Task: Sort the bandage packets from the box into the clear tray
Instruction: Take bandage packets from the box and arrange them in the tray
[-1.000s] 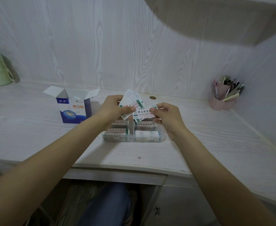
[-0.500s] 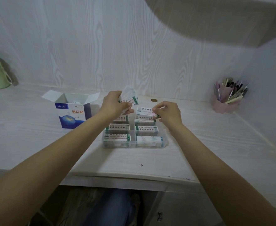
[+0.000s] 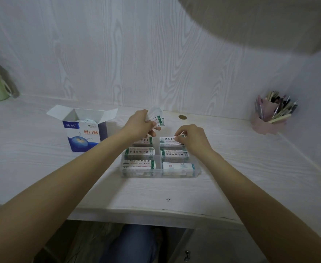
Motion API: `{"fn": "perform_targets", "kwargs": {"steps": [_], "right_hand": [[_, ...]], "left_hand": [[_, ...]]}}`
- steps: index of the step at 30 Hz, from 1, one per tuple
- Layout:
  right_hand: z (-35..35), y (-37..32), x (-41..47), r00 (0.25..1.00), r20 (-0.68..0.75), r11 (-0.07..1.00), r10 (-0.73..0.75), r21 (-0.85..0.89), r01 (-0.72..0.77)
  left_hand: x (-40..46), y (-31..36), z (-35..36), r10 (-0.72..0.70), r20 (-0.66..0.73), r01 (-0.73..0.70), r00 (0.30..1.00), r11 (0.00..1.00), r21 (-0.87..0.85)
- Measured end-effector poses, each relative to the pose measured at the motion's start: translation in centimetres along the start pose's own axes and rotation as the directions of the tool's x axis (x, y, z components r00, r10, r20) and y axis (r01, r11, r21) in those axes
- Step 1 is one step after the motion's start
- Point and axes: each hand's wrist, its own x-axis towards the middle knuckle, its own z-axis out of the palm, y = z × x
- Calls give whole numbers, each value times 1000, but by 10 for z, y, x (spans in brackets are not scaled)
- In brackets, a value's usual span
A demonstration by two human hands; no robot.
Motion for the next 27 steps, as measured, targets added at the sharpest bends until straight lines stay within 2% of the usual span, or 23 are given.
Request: {"fn": "perform_targets", "kwargs": {"steps": [8,13,20,22,25,27], "right_hand": [[-4,-5,3,997,79,991,-16,-133,26],[-5,-6,4,992,127,977,-22,-206,48],[-6,-13,6,984,173,978,-38,-194,72],[-5,-14,7,982,184,978,-40,-193,76],[-3,-13,8,981,191,980,-28,-186,64],[-2,-12,7,989,141,986,-39,-153,60]], "left_hand": [[10,-1,9,-70,81,63,994,995,81],[10,1,4,-48,46,46,998,998,48],[6,1,1,-17,31,16,999,1000,22],[4,2,0,-5,37,5,999,1000,-14],[0,3,-3,2,65,8,998,987,-159],[-1,3,-6,-9,94,33,996,966,-257]]}}
